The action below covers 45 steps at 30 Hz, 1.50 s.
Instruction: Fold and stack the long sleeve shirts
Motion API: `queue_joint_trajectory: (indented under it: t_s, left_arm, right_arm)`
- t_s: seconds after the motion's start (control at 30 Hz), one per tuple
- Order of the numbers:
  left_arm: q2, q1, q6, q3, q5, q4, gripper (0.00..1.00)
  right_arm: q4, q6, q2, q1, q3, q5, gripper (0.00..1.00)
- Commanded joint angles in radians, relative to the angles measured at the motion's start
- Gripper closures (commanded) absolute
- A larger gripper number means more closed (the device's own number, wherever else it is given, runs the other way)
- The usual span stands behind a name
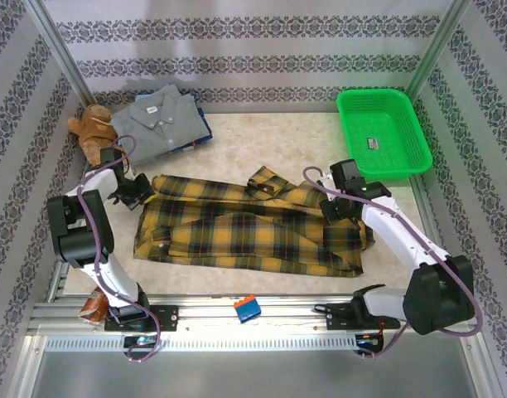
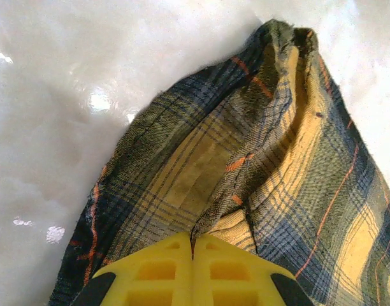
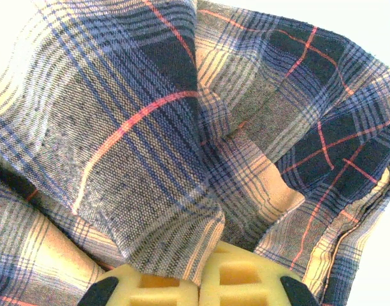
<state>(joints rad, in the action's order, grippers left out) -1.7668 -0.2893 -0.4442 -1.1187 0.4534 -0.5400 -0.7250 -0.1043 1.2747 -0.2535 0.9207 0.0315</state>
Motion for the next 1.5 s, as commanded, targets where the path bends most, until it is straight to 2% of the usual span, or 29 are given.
queue_joint_trajectory:
  t_s: [0.0,0.2,0.23,0.27,0.3,0.4,0.53,0.67,0.73,0.87,1.0,1.07,1.27,1.37,1.47]
  left_arm:
    - [-0.016,-0.021,0.002,0.016,-0.057,0.026,0.9]
    - [0.075,-0.021,-0.077,0.065,-0.069,0.047,0.68]
    - [0.099,-0.021,-0.094,0.069,-0.076,0.041,0.6]
    - [0.132,-0.021,-0.11,0.075,-0.08,0.035,0.54]
    - [0.16,-0.021,-0.126,0.078,-0.077,0.033,0.51]
    - [0.264,-0.001,-0.183,0.106,-0.047,0.056,0.38]
    - [0.327,0.056,-0.201,0.071,-0.034,0.053,0.32]
    - [0.302,0.186,-0.22,0.034,0.025,0.127,0.3]
    - [0.253,0.266,-0.221,0.008,0.039,0.163,0.3]
    - [0.132,0.377,-0.259,-0.022,0.017,0.242,0.3]
    - [0.038,0.415,-0.301,0.004,-0.021,0.306,0.32]
    - [0.007,0.417,-0.312,0.026,-0.024,0.309,0.32]
    - [-0.006,0.416,-0.296,0.131,-0.08,0.304,0.33]
    - [-0.006,0.415,-0.283,0.171,-0.087,0.309,0.33]
    - [0.009,0.417,-0.285,0.185,-0.047,0.332,0.32]
  right_arm:
    - [-0.032,-0.03,0.027,-0.017,-0.006,0.0,0.94]
    - [-0.078,-0.066,0.043,-0.03,0.003,0.028,0.83]
    - [-0.083,-0.068,0.037,-0.031,0.004,0.035,0.77]
    - [-0.091,-0.067,0.031,-0.031,0.007,0.053,0.6]
    - [-0.099,-0.066,0.028,-0.029,0.015,0.082,0.5]
    - [-0.109,-0.045,0.0,-0.005,0.049,0.163,0.4]
    - [-0.079,0.0,-0.069,0.016,0.104,0.195,0.27]
    - [-0.026,0.137,-0.112,0.035,0.2,0.113,0.1]
    - [-0.008,0.203,-0.086,0.057,0.238,-0.016,0.09]
    - [-0.022,0.319,0.052,0.057,0.3,-0.118,0.11]
    - [-0.02,0.41,0.206,0.061,0.307,-0.182,0.16]
    - [0.007,0.458,0.275,0.058,0.276,-0.224,0.22]
    - [0.099,0.541,0.36,0.06,0.128,-0.184,0.24]
    - [0.085,0.518,0.387,0.055,0.131,-0.16,0.23]
    - [0.058,0.472,0.376,0.05,0.188,-0.149,0.23]
